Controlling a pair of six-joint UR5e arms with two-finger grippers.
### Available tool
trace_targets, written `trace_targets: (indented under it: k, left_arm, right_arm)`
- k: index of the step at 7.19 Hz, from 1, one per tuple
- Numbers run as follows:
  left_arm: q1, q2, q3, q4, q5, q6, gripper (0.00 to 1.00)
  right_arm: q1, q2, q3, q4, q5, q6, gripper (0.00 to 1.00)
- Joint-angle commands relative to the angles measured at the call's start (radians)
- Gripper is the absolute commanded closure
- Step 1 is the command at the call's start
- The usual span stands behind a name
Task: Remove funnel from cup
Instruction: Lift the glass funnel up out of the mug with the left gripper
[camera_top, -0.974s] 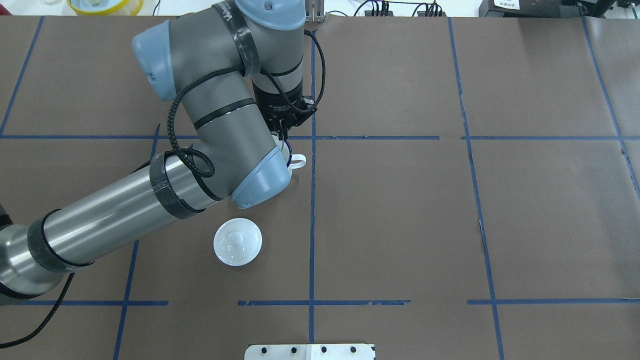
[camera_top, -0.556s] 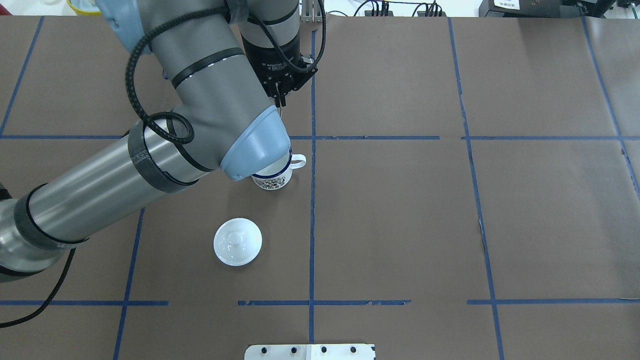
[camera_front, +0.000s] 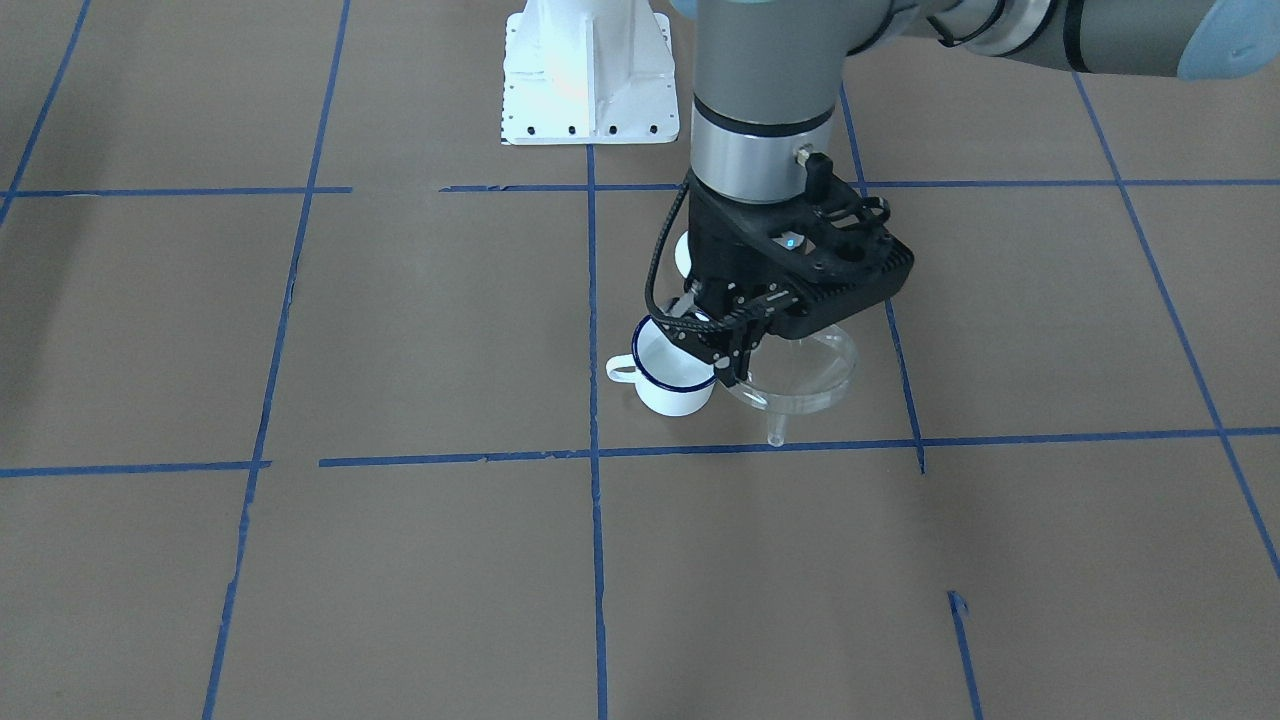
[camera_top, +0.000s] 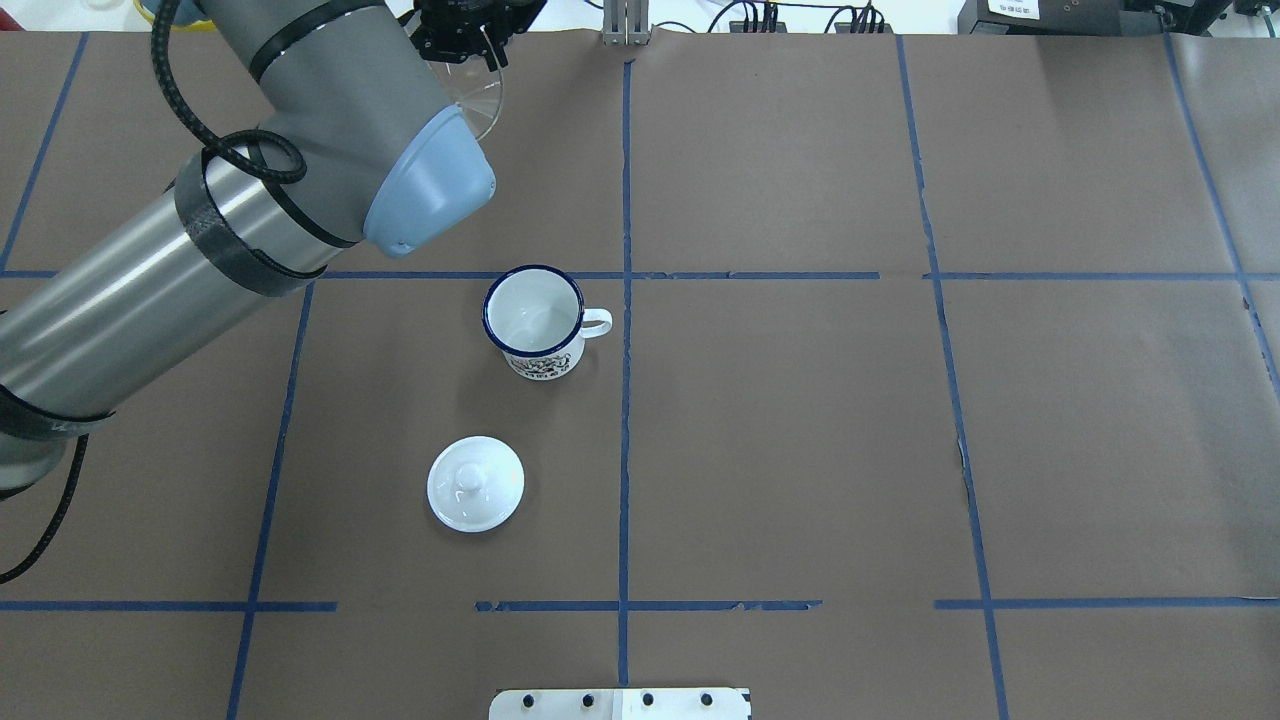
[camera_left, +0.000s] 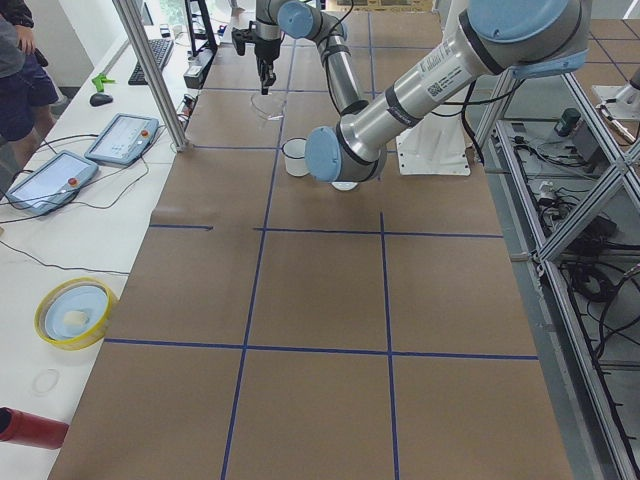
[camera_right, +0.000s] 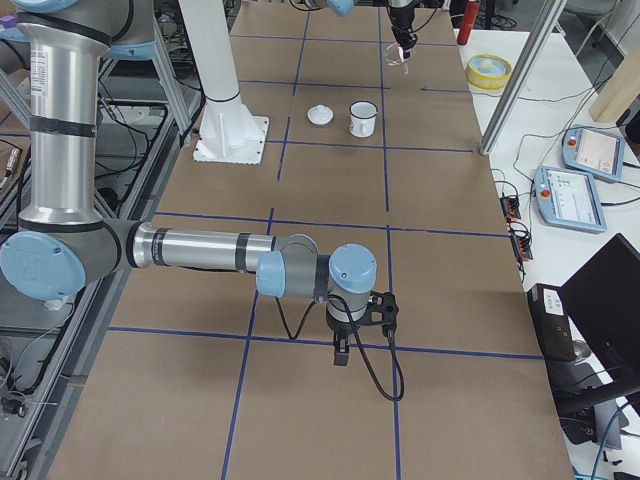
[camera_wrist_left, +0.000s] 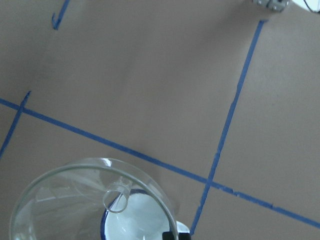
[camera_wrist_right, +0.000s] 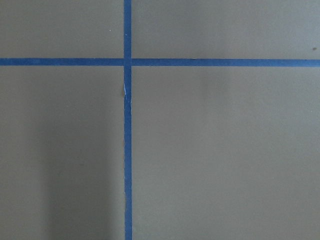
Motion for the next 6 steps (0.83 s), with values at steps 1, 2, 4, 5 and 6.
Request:
trace_targets:
  k: [1,2,4,5,6]
  left_arm:
    - [-0.001,0.079,0.161,-0.354,0.128,-0.112,1.0]
    - [0.001,0.126,0.196,-0.451,0.164,-0.112,1.0]
    - [0.036,0.209,0.201,-0.494,0.169,-0.114,1.0]
    - [0.071,0.232,0.202,-0.541,0.194,-0.126,1.0]
    - [0.096,0.24,0.228,-0.565,0.226,-0.137,1.0]
  right_arm:
    - [0.0,0.0,0.0,0.0,0.0,0.0,0.0]
    - [0.0,0.0,0.0,0.0,0.0,0.0,0.0]
    - [0.0,0.0,0.0,0.0,0.0,0.0,0.0]
    - [0.0,0.0,0.0,0.0,0.0,0.0,0.0]
    - [0.0,0.0,0.0,0.0,0.0,0.0,0.0]
